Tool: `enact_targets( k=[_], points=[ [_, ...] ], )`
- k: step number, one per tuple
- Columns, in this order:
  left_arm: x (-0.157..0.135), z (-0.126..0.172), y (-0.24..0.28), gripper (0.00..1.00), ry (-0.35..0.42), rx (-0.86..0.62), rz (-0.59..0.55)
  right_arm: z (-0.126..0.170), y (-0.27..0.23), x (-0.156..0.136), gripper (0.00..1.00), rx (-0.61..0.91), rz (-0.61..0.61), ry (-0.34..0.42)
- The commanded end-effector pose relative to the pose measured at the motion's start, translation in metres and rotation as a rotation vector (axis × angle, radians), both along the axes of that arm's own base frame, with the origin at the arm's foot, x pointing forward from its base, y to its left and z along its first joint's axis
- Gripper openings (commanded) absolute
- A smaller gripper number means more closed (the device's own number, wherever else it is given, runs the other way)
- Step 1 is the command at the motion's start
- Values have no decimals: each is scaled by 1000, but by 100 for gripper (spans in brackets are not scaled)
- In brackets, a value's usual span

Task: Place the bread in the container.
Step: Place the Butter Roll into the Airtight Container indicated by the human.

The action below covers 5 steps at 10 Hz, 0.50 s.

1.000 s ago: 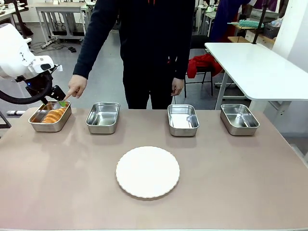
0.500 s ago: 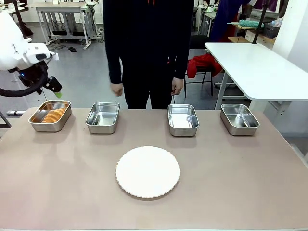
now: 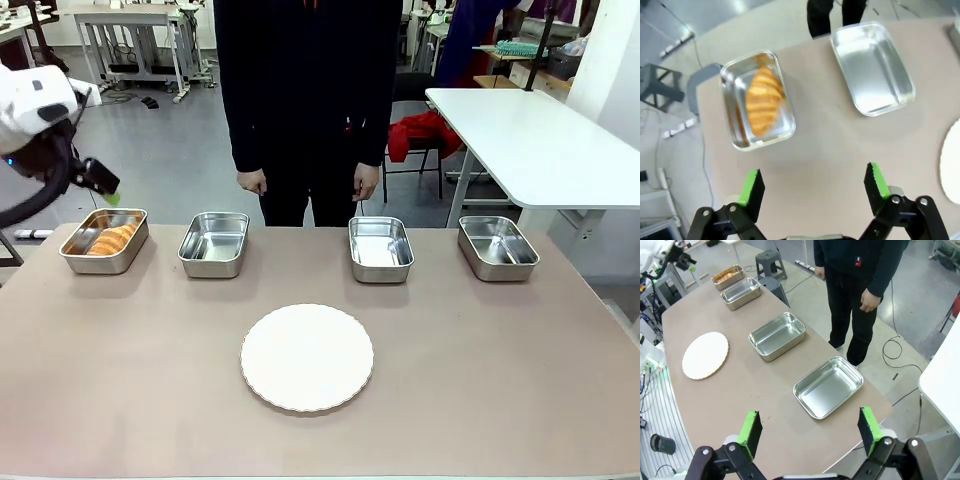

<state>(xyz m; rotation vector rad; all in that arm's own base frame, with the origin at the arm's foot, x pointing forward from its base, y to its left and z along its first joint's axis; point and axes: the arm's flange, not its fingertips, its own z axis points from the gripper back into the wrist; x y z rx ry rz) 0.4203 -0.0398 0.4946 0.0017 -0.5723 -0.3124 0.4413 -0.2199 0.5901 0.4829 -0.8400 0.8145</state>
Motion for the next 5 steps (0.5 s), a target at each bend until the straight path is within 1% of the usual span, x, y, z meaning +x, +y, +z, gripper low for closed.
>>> enact_targets(
  k=[1,2,3,5],
  points=[
    [-38,-10,-8,100,1,19,-9,2,2,1,100,6,4,-11],
    [-50,-17,-14,100,1,24,-7,2,2,1,100,6,4,-11],
    [-59,-25,-16,100,0,-1,10,2,2,1,100,6,4,-11],
    [-59,-36,-14,100,41,-21,-17,2,2,1,100,6,4,-11]
  ],
)
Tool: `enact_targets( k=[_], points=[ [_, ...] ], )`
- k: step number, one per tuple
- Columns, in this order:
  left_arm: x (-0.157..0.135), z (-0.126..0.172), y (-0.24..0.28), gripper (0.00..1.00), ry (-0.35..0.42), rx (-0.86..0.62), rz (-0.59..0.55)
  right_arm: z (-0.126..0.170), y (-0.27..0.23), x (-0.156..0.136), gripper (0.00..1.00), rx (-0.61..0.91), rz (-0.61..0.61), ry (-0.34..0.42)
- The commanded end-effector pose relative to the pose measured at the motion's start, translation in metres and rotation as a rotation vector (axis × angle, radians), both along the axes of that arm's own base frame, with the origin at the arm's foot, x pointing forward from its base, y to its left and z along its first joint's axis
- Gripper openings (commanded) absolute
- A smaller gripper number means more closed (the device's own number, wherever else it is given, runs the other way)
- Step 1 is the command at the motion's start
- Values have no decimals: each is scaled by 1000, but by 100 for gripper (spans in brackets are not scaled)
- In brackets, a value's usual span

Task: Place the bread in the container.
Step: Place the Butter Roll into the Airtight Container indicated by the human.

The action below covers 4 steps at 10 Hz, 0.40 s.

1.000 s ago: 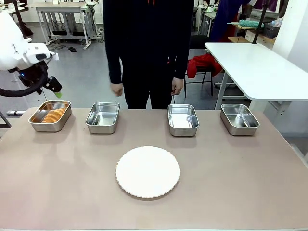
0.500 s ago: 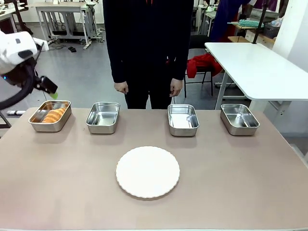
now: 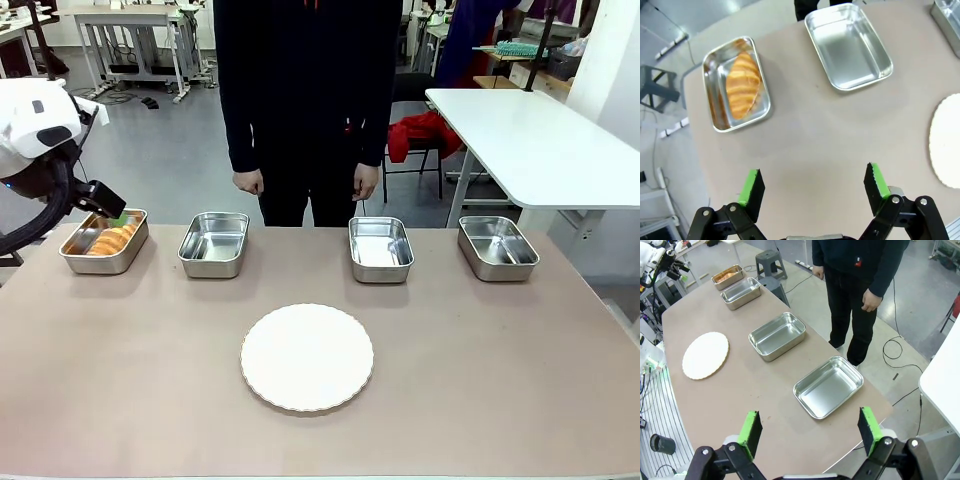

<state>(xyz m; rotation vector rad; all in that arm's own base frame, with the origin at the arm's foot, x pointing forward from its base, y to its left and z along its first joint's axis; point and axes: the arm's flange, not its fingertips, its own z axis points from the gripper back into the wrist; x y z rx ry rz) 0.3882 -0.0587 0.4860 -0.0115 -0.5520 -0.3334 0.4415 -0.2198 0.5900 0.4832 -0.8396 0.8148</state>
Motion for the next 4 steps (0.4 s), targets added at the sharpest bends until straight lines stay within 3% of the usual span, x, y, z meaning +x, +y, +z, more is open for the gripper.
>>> enact_targets(
  k=[1,4],
  points=[
    [-1,4,0,100,-15,4,0,2,1,1,100,7,3,-11],
    [-1,4,0,100,-15,4,0,2,1,1,100,7,3,-11]
  ],
)
